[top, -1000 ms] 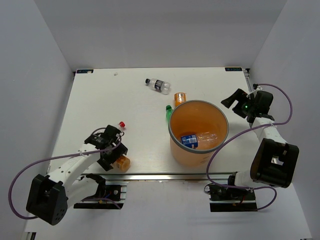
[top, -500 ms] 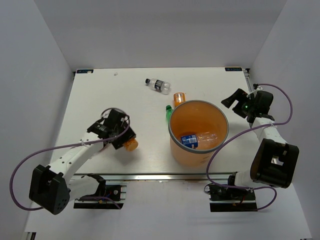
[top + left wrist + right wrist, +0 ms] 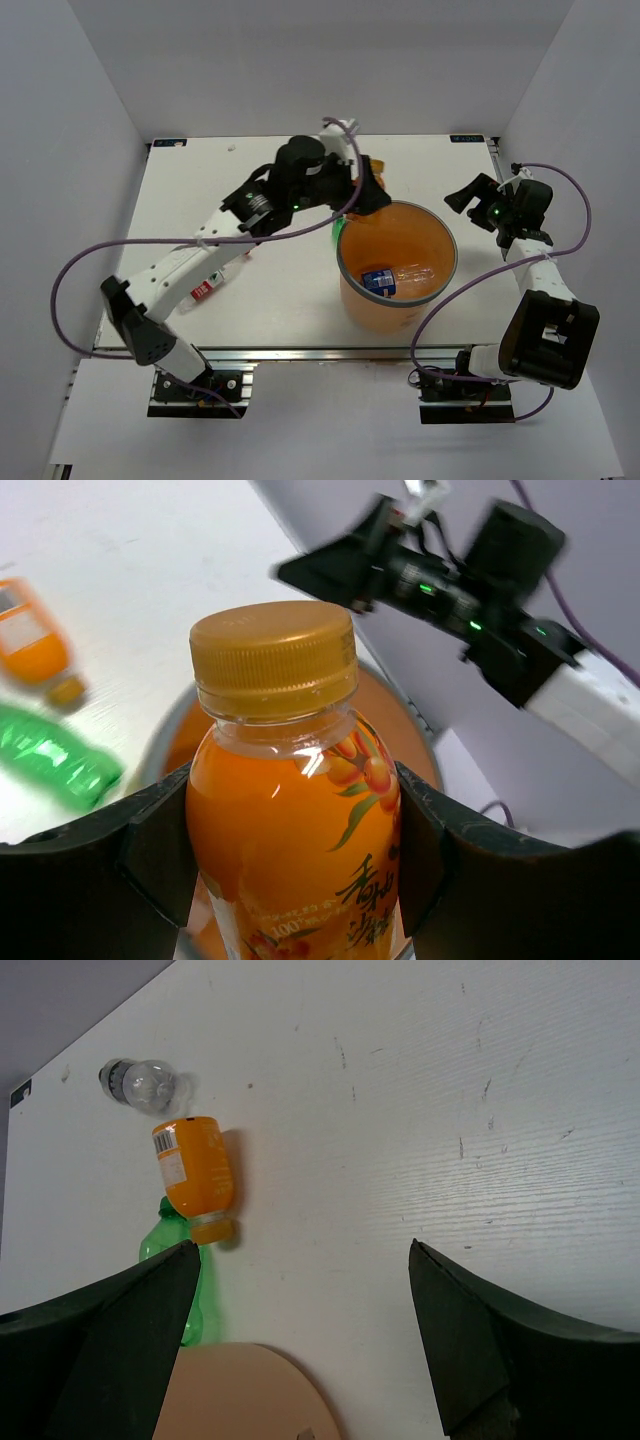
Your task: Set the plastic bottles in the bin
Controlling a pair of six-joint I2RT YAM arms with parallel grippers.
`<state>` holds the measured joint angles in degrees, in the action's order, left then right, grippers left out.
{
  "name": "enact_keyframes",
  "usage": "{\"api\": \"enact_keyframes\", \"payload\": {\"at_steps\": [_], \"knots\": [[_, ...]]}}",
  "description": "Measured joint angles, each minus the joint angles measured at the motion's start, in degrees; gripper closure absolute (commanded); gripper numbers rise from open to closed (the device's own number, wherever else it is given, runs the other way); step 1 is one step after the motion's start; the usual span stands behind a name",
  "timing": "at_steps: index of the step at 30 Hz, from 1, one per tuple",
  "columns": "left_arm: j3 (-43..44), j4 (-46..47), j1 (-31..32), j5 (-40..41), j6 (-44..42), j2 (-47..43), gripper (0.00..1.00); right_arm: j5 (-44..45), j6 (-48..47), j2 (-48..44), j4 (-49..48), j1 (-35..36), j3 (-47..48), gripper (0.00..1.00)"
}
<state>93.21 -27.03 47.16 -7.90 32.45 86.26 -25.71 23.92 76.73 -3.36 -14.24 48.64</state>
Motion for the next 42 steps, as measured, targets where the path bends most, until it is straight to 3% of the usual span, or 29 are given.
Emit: {"api": "enact_keyframes", "payload": {"at_steps": [2,3,4,11,18,21,25,27,31,37,42], "knots": [[4.09,-0.33,2.54,-2.19,-2.84,3.72,0.31,0.0,0.0,0.0,-0.04,0.0,0.0,0.11],[5.73,-1.11,3.61,-2.82,-3.89,5.33,0.07,0.0,0.0,0.0,-0.04,0.0,0.0,0.11],[7.34,-2.16,4.57,-3.1,-5.07,7.15,0.02,0.0,0.0,0.0,-0.07,0.0,0.0,0.11],[10.03,-9.99,6.88,2.03,-7.15,11.37,0.02,-0.17,0.04,0.0,-0.15,-0.02,0.0,0.11],[2.95,-11.5,5.73,20.0,-3.17,2.56,0.02,-0.2,0.07,0.0,-0.2,-0.22,0.0,0.11],[-3.65,-12.02,-1.55,23.37,1.81,-3.34,0.02,-0.26,0.13,0.0,-0.22,-0.35,0.0,0.11],[-15.26,-11.76,-22.18,25.05,10.64,-7.58,0.02,-0.63,0.17,0.0,-0.24,-0.37,0.0,0.11],[-21.53,-13.44,-28.85,25.97,14.99,-8.28,0.02,-0.55,0.17,0.0,-0.24,-0.39,0.0,0.11],[-30.21,-19.26,-32.2,27.17,23.3,-9.99,0.02,-0.13,0.33,0.0,-0.24,-0.42,0.0,0.11],[-38.34,-24.2,-35.23,29.57,37.11,-17.9,0.02,-0.11,0.98,0.39,-0.72,-0.42,0.0,0.11],[-43.8,-26.45,-38.49,31.5,46.97,-19.52,0.02,-0.13,1.11,0.57,-1.09,-0.42,0.0,0.11]]}}
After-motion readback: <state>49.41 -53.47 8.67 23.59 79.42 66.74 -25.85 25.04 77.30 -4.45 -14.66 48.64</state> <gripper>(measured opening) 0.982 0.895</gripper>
